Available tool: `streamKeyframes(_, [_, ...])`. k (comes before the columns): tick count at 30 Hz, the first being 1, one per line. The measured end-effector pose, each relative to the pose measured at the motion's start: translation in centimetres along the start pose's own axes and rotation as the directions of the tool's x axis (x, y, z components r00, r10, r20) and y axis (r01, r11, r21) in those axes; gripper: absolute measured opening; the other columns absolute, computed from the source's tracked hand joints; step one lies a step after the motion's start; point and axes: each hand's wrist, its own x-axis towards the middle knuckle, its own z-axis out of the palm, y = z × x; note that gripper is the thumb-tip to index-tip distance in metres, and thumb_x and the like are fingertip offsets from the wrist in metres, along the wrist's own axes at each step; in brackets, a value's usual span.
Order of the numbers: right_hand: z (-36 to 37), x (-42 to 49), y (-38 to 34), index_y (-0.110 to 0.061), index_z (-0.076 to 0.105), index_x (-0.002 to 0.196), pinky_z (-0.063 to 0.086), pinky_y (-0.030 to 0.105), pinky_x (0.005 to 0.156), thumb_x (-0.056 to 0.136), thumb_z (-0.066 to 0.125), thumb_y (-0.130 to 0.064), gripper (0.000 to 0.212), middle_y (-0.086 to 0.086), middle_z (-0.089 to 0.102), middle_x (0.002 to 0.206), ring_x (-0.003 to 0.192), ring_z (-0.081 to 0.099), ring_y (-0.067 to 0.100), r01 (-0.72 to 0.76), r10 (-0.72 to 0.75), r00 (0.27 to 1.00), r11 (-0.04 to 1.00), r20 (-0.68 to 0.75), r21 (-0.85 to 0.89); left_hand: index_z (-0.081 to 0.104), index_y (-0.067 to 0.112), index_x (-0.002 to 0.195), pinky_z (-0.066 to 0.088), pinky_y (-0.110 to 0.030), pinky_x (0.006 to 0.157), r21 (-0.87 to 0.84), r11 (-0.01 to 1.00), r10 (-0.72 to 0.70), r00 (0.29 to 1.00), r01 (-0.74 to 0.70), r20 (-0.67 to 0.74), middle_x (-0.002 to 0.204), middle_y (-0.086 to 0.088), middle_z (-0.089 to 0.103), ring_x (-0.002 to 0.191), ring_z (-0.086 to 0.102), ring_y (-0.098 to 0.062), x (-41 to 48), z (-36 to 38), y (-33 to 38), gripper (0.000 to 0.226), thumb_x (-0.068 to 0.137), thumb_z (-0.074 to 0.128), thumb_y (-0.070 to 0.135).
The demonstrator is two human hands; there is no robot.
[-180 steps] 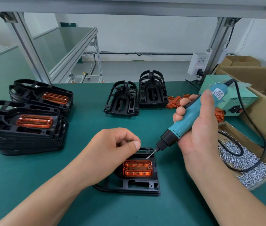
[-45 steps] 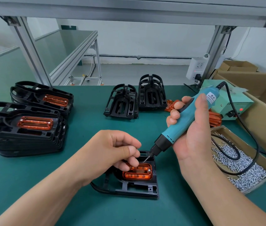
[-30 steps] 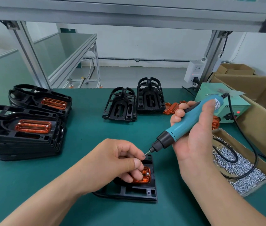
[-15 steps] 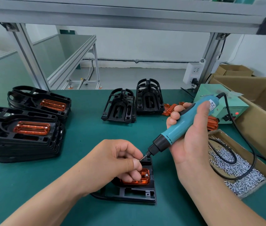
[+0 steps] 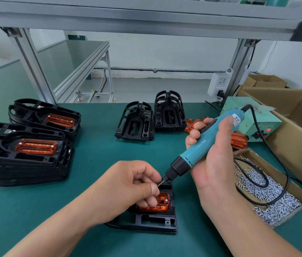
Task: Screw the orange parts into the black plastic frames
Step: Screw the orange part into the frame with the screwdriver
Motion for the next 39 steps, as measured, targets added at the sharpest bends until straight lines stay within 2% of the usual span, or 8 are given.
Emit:
streamKeyframes(9, [-0.12,0.27,-0.21,-0.015,0.055,0.109,0.052,0.025,0.06,0.104,0.057,-0.058,0.044,0.005,0.065,0.087,0.067,0.06,0.015,0.012,-0.012,1.0,1.0,-0.024,0.003,0.074,0.034,0.097,0.062,-0.029,0.073,0.049,0.999,0.001,1.0,-0.002,0.027,0.09,-0.007,0.079,0.084,0.078,-0.024,-0.11,-0.1,0.04,0.023,0.093,0.068,0.012])
streamKeyframes(21, [0.03,0.11,-0.01,-0.015,0.056,0.109,0.052,0.024,0.06,0.101,0.059,-0.058,0.044,0.005,0.064,0.087,0.067,0.059,0.015,-0.006,0.006,1.0,1.0,-0.002,-0.008,0.075,0.033,0.097,0.062,-0.03,0.073,0.026,1.0,-0.003,1.0,0.003,0.005,0.09,-0.009,0.079,0.084,0.078,-0.025,0.04,0.01,-0.12,0.019,0.09,0.069,0.016])
streamKeyframes(25, [0.15,0.13,0.09,-0.015,0.057,0.106,0.051,0.024,0.06,0.105,0.055,-0.056,0.041,0.004,0.065,0.086,0.066,0.058,0.015,-0.007,0.008,0.999,1.0,0.036,-0.012,0.074,0.034,0.095,0.062,-0.028,0.07,0.068,0.998,0.01,1.0,-0.009,-0.017,0.088,-0.007,0.079,0.081,0.078,-0.022,-0.05,0.18,-0.13,0.025,0.092,0.069,0.01])
streamKeyframes(28, [0.38,0.08,0.02,-0.016,0.058,0.106,0.05,0.023,0.06,0.101,0.058,-0.057,0.042,0.004,0.064,0.087,0.066,0.057,0.015,-0.007,0.008,0.996,1.0,0.094,-0.004,0.072,0.036,0.095,0.061,-0.026,0.07,0.111,0.994,0.02,1.0,-0.018,-0.02,0.088,-0.005,0.078,0.08,0.078,-0.02,-0.16,0.24,-0.01,0.028,0.093,0.067,0.009])
streamKeyframes(32, [0.47,-0.17,-0.03,-0.017,0.059,0.107,0.05,0.023,0.061,0.098,0.059,-0.059,0.043,0.003,0.063,0.089,0.066,0.057,0.014,-0.015,0.014,0.988,1.0,0.153,0.0,0.062,0.022,0.107,0.062,-0.031,0.07,0.076,0.997,0.002,1.0,-0.004,0.027,0.091,-0.007,0.078,0.083,0.078,-0.025,-0.15,0.16,0.06,0.021,0.093,0.065,0.008])
streamKeyframes(34, [0.45,-0.29,0.05,-0.017,0.058,0.107,0.05,0.023,0.061,0.099,0.059,-0.057,0.041,0.003,0.064,0.089,0.066,0.057,0.014,-0.014,0.014,0.988,1.0,0.151,-0.004,0.057,0.018,0.109,0.062,-0.032,0.07,0.066,0.998,0.006,1.0,-0.007,0.011,0.089,-0.009,0.077,0.081,0.078,-0.026,-0.08,0.24,-0.05,0.024,0.091,0.069,0.008])
streamKeyframes(39, [0.54,-0.33,0.01,-0.017,0.055,0.108,0.05,0.024,0.062,0.105,0.057,-0.05,0.033,0.004,0.063,0.088,0.067,0.057,0.014,0.026,-0.024,0.995,1.0,0.097,-0.018,0.059,0.029,0.106,0.061,-0.029,0.067,0.11,0.992,0.069,0.996,-0.063,-0.053,0.087,-0.007,0.077,0.077,0.077,-0.022,-0.01,0.06,-0.1,0.026,0.093,0.07,0.01])
